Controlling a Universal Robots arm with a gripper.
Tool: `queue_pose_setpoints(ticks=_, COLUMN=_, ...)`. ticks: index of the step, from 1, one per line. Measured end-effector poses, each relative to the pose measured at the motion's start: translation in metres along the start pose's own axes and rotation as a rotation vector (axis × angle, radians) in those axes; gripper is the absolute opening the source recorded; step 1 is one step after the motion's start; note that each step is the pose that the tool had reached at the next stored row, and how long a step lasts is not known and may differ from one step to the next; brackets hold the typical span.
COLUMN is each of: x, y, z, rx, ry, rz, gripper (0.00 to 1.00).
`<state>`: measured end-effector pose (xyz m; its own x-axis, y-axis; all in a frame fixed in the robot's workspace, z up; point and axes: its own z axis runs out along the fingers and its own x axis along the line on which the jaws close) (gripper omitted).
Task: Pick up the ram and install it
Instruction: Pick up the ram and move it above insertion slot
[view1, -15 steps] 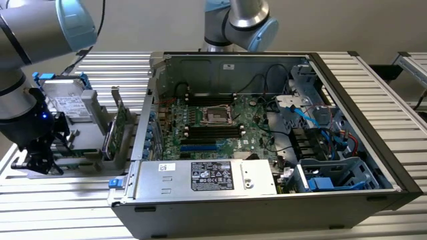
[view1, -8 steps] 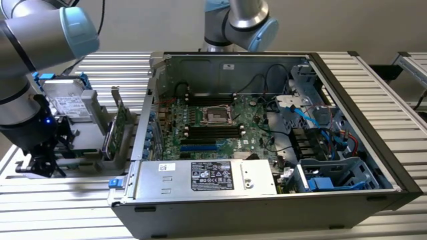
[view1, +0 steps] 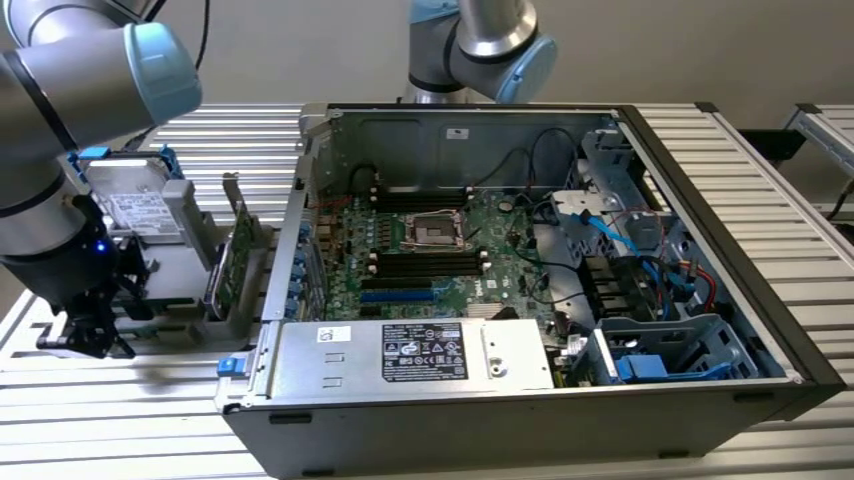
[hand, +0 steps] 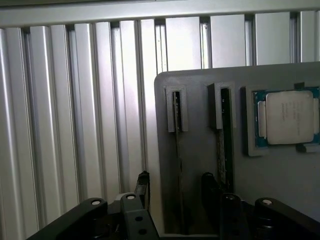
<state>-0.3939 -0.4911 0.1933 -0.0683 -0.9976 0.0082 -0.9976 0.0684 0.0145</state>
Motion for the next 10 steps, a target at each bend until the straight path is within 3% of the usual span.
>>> queue_pose_setpoints(ticks=10, x=-0.0001, y=0.0, z=0.0003, rx=0.0, ry=0.0, rz=0.0, gripper=0.52)
